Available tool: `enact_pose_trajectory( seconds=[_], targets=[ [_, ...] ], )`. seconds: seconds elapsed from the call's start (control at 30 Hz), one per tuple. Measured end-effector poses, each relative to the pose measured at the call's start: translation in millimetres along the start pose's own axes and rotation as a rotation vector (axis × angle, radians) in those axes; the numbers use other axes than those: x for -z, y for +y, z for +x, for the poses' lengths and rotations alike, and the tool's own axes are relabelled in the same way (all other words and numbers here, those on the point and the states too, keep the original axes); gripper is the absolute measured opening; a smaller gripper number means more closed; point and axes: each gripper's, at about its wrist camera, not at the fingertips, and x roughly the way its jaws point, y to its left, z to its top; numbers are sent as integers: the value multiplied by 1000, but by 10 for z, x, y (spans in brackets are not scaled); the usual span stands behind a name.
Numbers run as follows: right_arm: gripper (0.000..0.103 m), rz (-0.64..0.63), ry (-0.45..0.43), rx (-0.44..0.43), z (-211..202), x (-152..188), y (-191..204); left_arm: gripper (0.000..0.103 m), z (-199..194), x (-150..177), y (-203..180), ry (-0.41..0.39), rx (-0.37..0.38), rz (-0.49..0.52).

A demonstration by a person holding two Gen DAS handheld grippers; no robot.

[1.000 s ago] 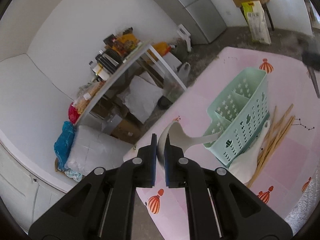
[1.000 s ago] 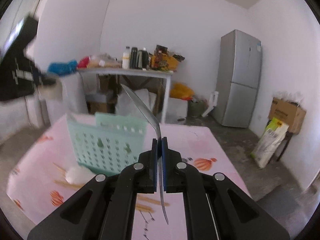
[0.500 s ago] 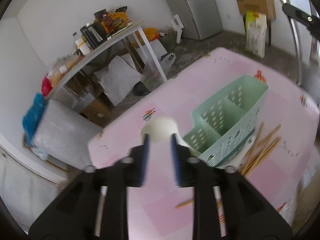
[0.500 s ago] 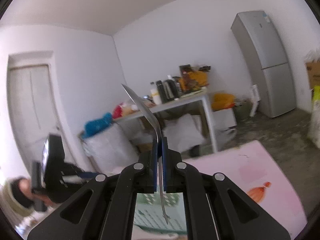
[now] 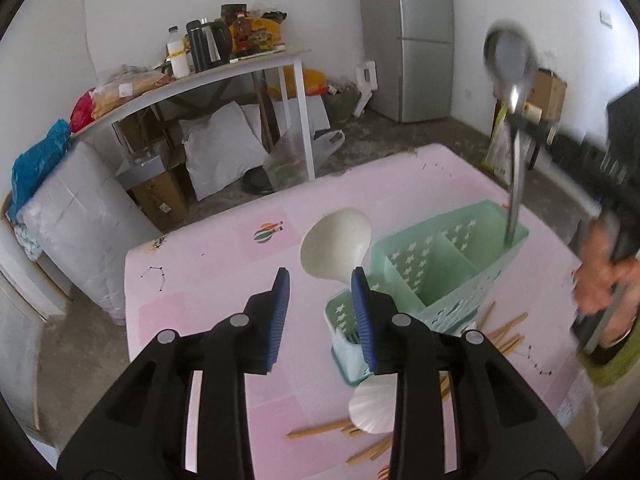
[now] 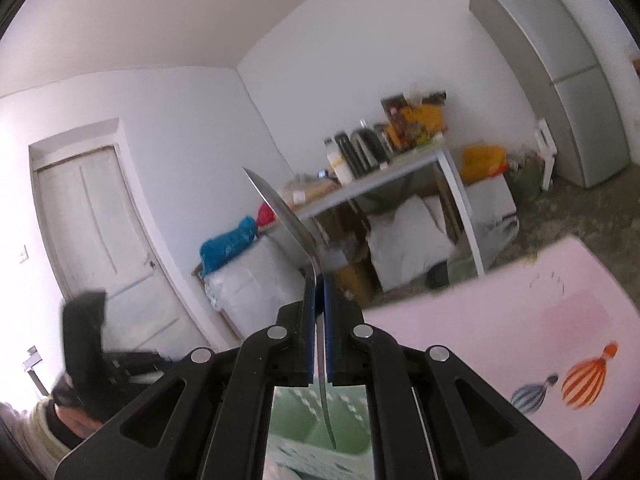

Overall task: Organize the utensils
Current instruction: 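Lower the ladle into the holder and open the left gripper while the right drops the spoon in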

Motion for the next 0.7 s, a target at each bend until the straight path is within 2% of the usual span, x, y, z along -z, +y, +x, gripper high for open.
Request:
enact_pose_trajectory(
  seconds=[0.2,0.27,0.3,0.33,0.43,0.7],
  targets=[
    [11,5,64,87,22,289,-145,35,-51,82,22,-37,37,-58],
    [23,5,61,109,-51,333,-144,37,-76,125,14,-42,44,-72],
    [36,2,49,134,-106,346,-126,38,-88,145,7,-44,47,-74],
    [43,-4,40,143,-169,349,-117,40,-100,148,5,-44,48,-74],
    [50,-11,-1,191,-354,365,-67,42,-138,217,-17,-53,45,-78],
    [51,7,-40,274,-768,394,-40,43,-315,326,15,-89,56,-120]
  ],
)
